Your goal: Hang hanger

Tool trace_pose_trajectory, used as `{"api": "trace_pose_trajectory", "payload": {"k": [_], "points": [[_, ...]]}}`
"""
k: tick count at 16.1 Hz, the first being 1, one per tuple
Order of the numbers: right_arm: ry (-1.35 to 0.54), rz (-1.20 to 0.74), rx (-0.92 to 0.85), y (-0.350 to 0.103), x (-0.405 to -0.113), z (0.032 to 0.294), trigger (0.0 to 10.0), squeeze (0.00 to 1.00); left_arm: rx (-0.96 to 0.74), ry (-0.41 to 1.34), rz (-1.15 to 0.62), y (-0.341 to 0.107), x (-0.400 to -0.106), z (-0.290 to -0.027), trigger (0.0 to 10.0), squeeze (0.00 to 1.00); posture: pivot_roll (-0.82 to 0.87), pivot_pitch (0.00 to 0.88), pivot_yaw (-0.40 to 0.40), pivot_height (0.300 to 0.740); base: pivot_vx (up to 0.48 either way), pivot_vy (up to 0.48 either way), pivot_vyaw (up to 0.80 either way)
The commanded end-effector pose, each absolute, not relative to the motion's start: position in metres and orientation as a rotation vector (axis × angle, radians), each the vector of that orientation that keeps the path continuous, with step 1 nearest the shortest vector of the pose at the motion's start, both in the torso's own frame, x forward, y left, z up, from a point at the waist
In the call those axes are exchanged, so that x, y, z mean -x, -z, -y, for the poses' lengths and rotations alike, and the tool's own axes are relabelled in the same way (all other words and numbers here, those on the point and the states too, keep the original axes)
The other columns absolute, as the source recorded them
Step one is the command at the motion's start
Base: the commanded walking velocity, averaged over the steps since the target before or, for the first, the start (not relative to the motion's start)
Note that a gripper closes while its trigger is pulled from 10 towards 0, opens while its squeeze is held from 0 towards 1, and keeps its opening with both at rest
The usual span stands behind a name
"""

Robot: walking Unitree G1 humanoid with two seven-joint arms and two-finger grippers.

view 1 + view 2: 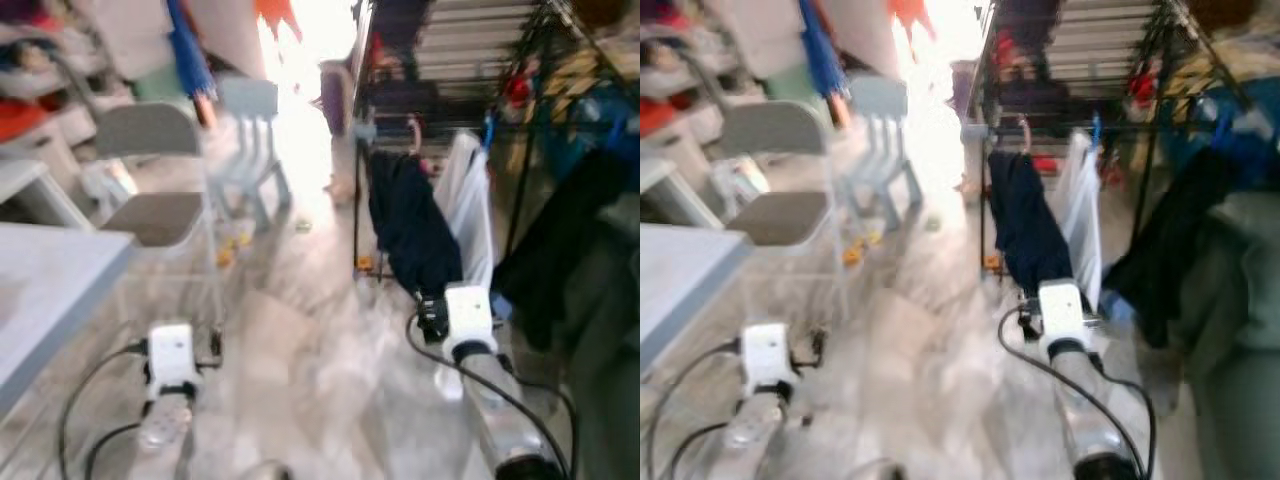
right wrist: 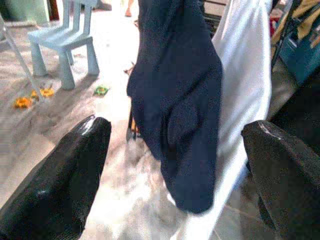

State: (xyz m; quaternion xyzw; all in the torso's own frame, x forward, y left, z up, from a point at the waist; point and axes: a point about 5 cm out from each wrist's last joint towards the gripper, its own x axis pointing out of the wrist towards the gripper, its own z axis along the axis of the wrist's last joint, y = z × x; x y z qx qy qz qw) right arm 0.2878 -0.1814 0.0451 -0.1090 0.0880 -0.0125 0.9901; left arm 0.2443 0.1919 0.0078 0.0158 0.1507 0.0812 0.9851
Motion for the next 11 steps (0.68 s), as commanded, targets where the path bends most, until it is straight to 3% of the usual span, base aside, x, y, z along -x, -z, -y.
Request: {"api": "trace_pose_trajectory", "payload": {"k": [1, 2, 11], "points": [[0.028, -0.175, 0.203, -0.045, -0.290, 0.181, 10.0, 0.00, -0.049, -0.163, -0.259, -0.018, -0.255, -0.194, 10.0, 0.00, -0.13, 0.000, 0.109, 0.740, -0.412, 0.000, 0.00], [0.027, -0.180, 0.204, -0.043, -0.290, 0.181, 10.0, 0.00, -0.049, -0.164, -0.265, -0.016, -0.255, -0.194, 10.0, 0.00, -0.13, 0.000, 0.109, 0.740, -0.405, 0.000, 0.00], [-0.022, -0.373, 0.121, -0.002, -0.283, 0.177, 10.0, 0.00, -0.057, -0.193, -0.533, 0.034, -0.237, -0.207, 10.0, 0.00, -0.13, 0.000, 0.120, 0.740, 0.000, 0.000, 0.00]]}}
